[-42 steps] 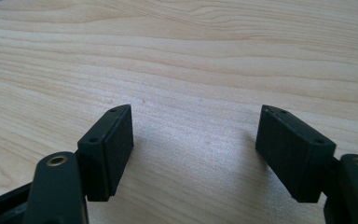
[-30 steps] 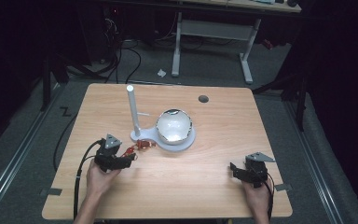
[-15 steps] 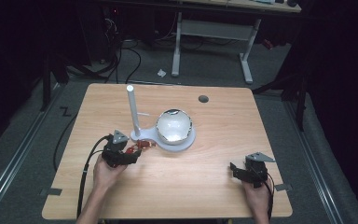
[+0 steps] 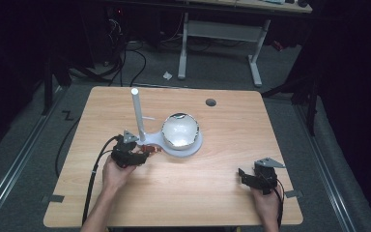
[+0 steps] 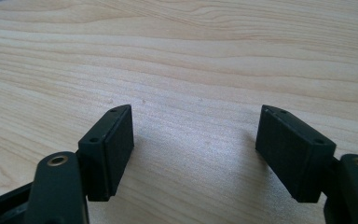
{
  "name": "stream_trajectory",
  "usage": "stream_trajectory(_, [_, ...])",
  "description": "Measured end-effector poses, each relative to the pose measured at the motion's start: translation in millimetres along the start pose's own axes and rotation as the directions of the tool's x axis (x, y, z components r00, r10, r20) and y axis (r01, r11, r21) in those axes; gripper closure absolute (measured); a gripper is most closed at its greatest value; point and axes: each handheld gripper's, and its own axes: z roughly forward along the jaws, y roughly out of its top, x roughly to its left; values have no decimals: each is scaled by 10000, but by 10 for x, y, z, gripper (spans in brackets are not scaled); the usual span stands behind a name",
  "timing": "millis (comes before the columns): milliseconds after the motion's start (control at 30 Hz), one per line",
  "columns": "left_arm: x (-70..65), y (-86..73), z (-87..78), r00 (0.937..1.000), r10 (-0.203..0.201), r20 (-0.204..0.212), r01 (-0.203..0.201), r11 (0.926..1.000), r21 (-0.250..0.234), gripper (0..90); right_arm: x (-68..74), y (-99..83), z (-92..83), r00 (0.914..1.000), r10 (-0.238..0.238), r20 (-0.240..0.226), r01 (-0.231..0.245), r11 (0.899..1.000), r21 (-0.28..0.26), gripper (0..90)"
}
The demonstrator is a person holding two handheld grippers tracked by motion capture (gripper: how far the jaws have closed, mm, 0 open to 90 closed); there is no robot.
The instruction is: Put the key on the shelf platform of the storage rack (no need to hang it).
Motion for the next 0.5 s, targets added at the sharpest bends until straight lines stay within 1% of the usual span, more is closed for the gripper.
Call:
stream_trajectory(100, [10,-9,50,9999,-40,-100,42,9999,159,397,-1,0,0,10000,-1,-2,1,10000,-2,279])
stream_trajectory(167, [17,-14,74,9998,-87,-174,90,9998,183,407,-1,0,0,10000,0,-3,0,10000,-1,279])
stream_trajectory(267, [28,-20,108,9997,-181,-168,184,9996,195,429,0,0,0,10000,-3,-1,3,10000,0,278])
stream_trajectory(333, [26,-22,118,9997,-180,-164,183,9996,213,437,0,0,0,10000,0,-1,0,10000,0,278])
stream_trajectory(367, [26,-27,139,9998,-146,-157,150,9996,242,465,0,0,0,10000,1,-1,-1,10000,-1,278])
stream_trajectory(500, [31,-34,162,9998,-148,-107,151,9995,291,494,0,0,0,10000,-4,-2,4,10000,-1,278])
